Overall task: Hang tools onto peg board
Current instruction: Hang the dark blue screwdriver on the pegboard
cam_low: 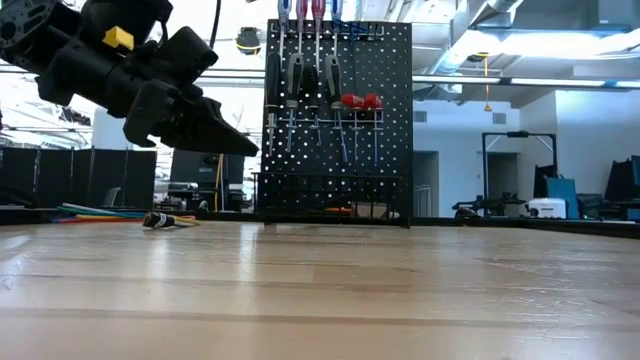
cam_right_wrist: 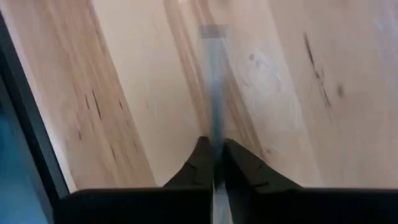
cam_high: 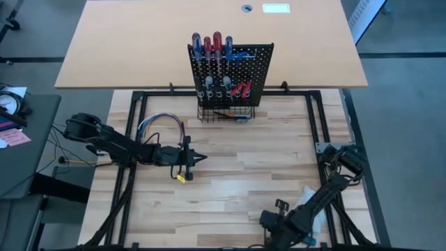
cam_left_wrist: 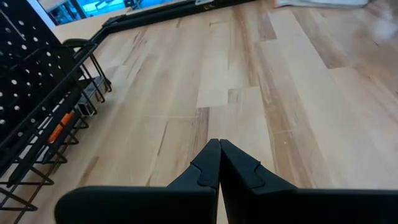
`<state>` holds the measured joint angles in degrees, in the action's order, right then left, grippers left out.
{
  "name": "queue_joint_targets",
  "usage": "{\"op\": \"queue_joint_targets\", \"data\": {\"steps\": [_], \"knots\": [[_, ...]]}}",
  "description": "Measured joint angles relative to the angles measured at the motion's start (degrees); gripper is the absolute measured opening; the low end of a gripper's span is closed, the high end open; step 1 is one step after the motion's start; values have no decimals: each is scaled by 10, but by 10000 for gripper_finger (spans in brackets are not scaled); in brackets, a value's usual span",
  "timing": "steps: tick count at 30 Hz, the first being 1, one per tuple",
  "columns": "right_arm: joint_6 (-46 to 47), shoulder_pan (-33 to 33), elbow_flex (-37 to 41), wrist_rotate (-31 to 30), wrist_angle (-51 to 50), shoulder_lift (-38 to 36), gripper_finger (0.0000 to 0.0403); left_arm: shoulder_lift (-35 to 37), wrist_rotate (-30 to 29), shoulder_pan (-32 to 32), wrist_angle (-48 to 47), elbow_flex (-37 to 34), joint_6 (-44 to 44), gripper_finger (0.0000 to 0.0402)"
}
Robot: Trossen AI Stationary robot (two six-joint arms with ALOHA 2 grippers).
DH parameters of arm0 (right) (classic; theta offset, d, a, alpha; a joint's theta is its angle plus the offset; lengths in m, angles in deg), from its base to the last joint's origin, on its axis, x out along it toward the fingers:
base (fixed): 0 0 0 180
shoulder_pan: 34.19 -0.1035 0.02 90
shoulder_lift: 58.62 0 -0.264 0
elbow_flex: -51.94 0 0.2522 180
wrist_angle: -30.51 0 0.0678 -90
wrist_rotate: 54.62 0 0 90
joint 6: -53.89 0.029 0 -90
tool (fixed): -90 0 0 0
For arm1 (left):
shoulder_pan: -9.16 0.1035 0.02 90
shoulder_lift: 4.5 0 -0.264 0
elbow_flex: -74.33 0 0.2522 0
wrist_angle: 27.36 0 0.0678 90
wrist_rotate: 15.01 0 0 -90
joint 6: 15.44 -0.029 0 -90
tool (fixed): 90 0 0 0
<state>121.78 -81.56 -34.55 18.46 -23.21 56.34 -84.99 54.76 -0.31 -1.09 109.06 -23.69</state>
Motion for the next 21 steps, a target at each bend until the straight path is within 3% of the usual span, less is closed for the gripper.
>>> {"op": "queue_joint_targets", "data": {"steps": [2, 6, 11, 14, 21], "knots": [[-23, 12, 3, -41, -10, -20, 17, 0, 0, -1, 3, 0, -1, 0], [-189, 62, 4, -112, 21, -64, 14, 0, 0, -10, 8, 0, -3, 0], [-453, 164, 5, -44, 48, -64, 14, -1, 0, -29, 9, 6, -39, 0], [-590, 235, 5, -41, 65, -52, 14, -4, 0, -34, 2, 15, -48, 0], [-807, 333, 4, 17, 110, -12, 29, -4, -3, -32, -41, 20, -23, 1]]}}
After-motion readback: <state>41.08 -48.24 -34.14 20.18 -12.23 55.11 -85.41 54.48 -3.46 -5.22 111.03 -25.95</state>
